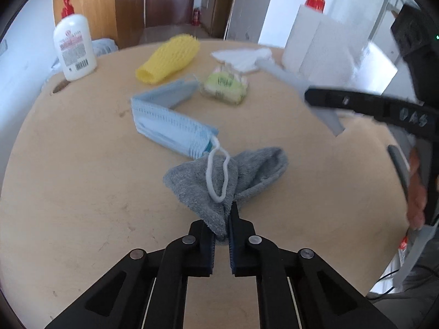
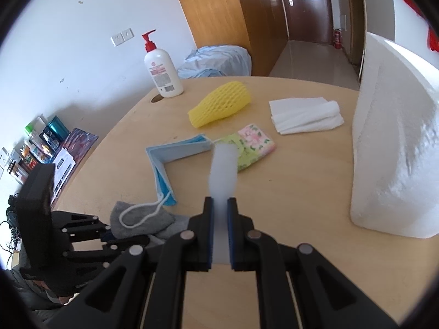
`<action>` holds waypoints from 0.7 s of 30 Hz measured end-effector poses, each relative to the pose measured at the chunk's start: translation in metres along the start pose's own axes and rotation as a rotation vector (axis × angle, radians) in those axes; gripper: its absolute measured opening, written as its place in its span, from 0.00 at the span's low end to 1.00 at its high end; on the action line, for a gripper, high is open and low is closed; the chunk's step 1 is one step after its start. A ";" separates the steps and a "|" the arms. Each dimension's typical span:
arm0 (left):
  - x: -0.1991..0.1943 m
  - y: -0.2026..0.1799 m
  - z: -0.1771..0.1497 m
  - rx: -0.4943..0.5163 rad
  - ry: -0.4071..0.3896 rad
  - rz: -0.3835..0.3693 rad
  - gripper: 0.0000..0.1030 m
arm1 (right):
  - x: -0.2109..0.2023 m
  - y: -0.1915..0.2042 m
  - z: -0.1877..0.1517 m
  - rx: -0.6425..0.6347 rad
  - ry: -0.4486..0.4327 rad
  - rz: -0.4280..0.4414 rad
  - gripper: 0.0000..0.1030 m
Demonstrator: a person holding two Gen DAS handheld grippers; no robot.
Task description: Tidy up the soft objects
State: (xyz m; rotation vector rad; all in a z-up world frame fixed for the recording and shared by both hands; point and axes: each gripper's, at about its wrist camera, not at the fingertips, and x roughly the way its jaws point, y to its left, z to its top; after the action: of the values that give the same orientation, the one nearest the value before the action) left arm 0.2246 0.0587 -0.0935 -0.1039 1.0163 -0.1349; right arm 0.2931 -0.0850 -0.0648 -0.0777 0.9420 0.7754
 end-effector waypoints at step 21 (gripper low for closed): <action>-0.136 -0.022 0.025 0.045 -0.466 0.037 0.06 | -0.069 0.008 -0.013 0.020 -0.184 -0.015 0.11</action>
State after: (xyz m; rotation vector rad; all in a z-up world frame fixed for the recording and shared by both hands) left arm 0.1735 0.0594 0.0368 -0.0707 0.5496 -0.0939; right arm 0.2555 -0.1230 -0.0185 0.0037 0.7730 0.7456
